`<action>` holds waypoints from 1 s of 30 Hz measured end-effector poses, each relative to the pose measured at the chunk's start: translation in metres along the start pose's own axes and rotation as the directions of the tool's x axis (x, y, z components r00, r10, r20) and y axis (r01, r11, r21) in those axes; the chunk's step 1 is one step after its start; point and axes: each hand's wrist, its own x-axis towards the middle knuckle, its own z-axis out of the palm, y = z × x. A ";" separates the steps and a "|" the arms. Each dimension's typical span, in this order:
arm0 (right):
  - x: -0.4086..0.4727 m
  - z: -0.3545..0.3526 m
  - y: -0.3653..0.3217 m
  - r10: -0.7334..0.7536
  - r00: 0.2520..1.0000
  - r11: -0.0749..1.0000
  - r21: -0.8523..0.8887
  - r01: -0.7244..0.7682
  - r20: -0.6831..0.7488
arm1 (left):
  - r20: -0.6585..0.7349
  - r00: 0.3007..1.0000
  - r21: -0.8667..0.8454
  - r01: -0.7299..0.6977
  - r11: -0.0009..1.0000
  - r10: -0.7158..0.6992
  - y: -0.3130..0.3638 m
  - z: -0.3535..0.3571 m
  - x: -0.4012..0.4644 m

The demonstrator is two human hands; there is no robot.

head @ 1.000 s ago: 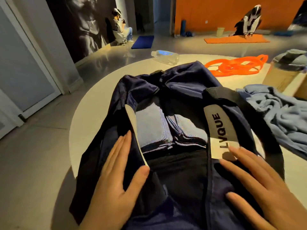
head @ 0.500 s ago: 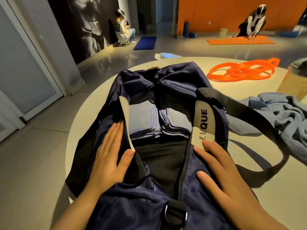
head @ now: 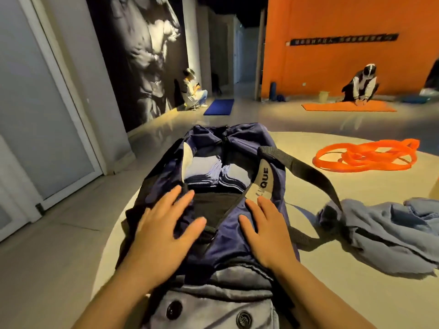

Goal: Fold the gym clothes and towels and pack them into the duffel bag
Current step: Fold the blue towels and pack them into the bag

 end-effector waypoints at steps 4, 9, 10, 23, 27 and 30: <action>0.022 0.012 0.001 -0.038 0.999 0.999 0.016 0.039 -0.039 | 0.177 0.984 0.358 -0.090 0.929 0.027 -0.009 0.067 -0.034; 0.027 0.012 0.003 -0.080 0.990 0.997 -0.004 0.080 -0.115 | 0.112 0.993 0.438 -0.078 0.896 0.031 -0.018 0.084 -0.030; 0.027 0.011 0.002 -0.073 0.988 0.997 -0.003 0.073 -0.133 | 0.087 0.995 0.443 -0.079 0.893 0.044 -0.019 0.086 -0.030; -0.060 -0.045 0.042 -0.033 0.994 0.983 -0.176 0.051 0.103 | 0.038 0.998 0.526 0.015 0.851 -0.041 -0.008 0.088 -0.039; -0.095 -0.084 0.066 0.115 0.989 0.988 -0.114 -0.103 0.097 | -0.069 0.997 0.483 0.068 0.873 -0.039 0.035 0.111 -0.058; -0.127 -0.113 0.088 0.142 0.988 0.988 -0.059 -0.139 0.051 | 0.083 0.977 0.474 -0.213 0.854 0.197 0.092 0.141 -0.084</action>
